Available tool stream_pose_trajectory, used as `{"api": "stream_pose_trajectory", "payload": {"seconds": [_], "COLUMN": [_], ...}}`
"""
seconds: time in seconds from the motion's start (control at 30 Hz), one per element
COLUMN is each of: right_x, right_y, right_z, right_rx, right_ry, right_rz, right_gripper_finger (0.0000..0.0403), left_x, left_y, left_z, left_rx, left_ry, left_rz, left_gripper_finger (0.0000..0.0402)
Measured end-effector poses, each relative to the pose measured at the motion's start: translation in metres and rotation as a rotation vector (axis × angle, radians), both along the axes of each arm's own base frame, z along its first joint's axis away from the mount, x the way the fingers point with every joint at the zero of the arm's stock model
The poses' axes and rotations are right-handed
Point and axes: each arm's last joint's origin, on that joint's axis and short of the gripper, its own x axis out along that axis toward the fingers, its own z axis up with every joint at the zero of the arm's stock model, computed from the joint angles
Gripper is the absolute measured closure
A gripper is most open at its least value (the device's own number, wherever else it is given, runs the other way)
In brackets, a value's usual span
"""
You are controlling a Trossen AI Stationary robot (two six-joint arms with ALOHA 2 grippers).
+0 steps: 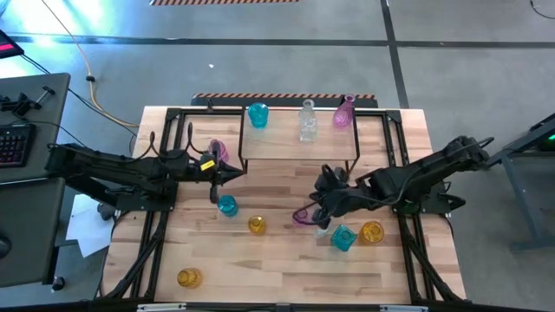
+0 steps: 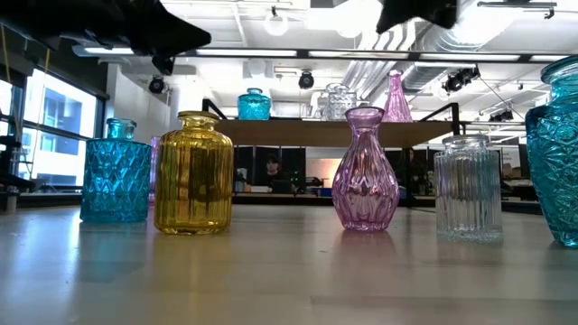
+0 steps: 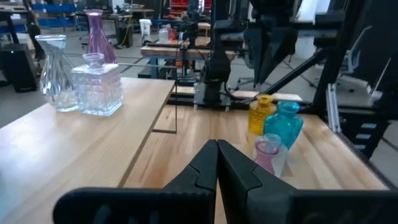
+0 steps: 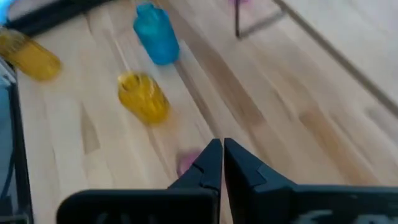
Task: Sort vases onto shelf
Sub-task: Put the right blue vase on the shelf aligned with the other blue vase
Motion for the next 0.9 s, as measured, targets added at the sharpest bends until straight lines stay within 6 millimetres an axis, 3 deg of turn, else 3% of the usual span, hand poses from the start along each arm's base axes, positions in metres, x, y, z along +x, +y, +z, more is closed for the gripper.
{"api": "stream_pose_trajectory", "payload": {"seconds": [0.2,0.4,0.7,0.9], "right_x": [-0.021,-0.029,-0.041,-0.041], "right_y": [0.010,0.021,0.041,0.042], "right_z": [-0.012,-0.027,-0.027,-0.027], "right_rx": [0.060,0.170,0.215,0.214], "right_ry": [0.297,0.522,0.549,0.558], "right_rz": [-0.115,-0.109,-0.081,-0.057], "right_gripper_finger": [0.0402,0.0402,0.0402,0.0402], "left_x": [0.007,0.019,0.026,0.026], "left_y": [0.000,0.000,0.000,0.000], "left_z": [-0.005,-0.015,-0.016,-0.016], "left_rx": [0.003,0.002,-0.008,-0.007], "left_ry": [0.015,0.037,0.058,0.058], "left_rz": [0.017,0.017,0.018,0.018], "left_gripper_finger": [0.0401,0.0401,0.0401,0.0401]}}
